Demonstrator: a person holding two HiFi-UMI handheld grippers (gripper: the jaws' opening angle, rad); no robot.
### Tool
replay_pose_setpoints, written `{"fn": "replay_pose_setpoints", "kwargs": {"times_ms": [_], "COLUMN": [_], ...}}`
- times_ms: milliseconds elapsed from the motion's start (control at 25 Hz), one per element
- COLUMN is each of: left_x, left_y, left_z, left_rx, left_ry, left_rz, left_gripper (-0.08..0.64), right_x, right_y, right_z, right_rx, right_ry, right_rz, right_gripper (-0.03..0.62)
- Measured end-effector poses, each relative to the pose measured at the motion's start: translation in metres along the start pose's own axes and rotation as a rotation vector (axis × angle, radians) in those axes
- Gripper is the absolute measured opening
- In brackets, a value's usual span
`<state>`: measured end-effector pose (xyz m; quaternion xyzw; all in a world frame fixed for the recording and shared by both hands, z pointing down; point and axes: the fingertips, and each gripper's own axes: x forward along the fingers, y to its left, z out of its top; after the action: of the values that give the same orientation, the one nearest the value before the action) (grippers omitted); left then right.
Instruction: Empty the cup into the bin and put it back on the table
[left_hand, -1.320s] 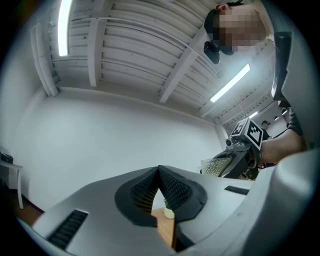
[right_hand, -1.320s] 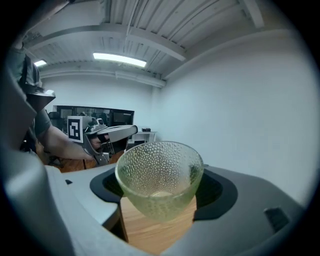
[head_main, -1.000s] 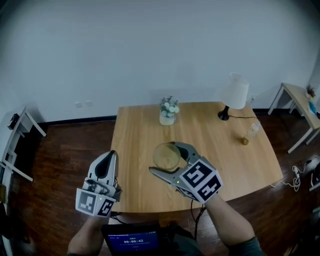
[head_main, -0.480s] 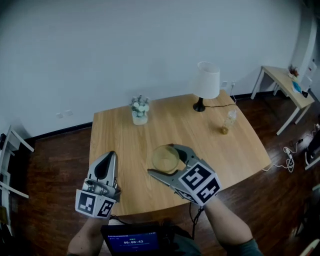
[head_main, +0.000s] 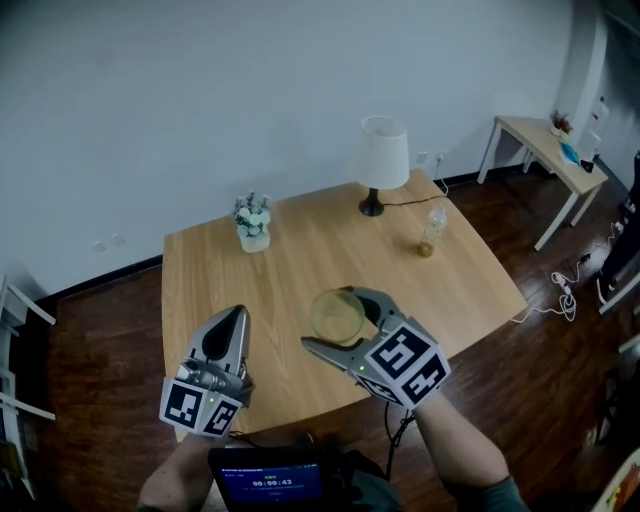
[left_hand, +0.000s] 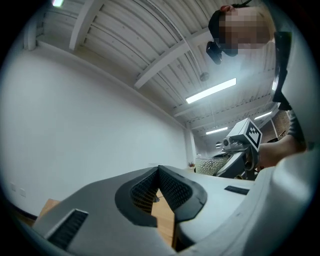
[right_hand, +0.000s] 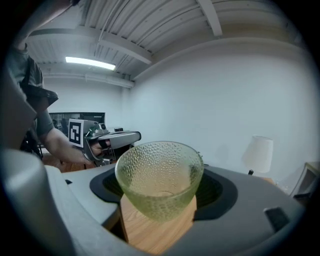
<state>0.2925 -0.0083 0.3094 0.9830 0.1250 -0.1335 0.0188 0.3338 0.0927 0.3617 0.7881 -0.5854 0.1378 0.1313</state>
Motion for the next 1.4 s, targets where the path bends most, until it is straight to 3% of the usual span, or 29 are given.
{"fn": "replay_pose_setpoints", "kwargs": {"times_ms": [360, 680, 1080, 1400], "left_x": [0.02, 0.03, 0.03, 0.047], "left_y": [-0.013, -0.012, -0.002, -0.009], "left_z": [0.003, -0.002, -0.012, -0.019], "left_rx": [-0.055, -0.082, -0.122, -0.09], "left_ry": [-0.034, -0.042, -0.04, -0.021], "left_rz": [-0.114, -0.165, -0.155, -0.117], "left_gripper": [-0.009, -0.009, -0.009, -0.009], "right_x": [-0.02, -0.034, -0.044, -0.048], "right_y": [-0.011, -0.03, -0.05, -0.074], "right_z": [-0.003, -0.011, -0.015, -0.02], "right_rx": [0.059, 0.122, 0.146, 0.132], "right_ry": [0.012, 0.028, 0.031, 0.023], "right_rz": [-0.105, -0.193, -0.253, -0.211], "right_gripper": [0.397, 0.397, 0.397, 0.397]}}
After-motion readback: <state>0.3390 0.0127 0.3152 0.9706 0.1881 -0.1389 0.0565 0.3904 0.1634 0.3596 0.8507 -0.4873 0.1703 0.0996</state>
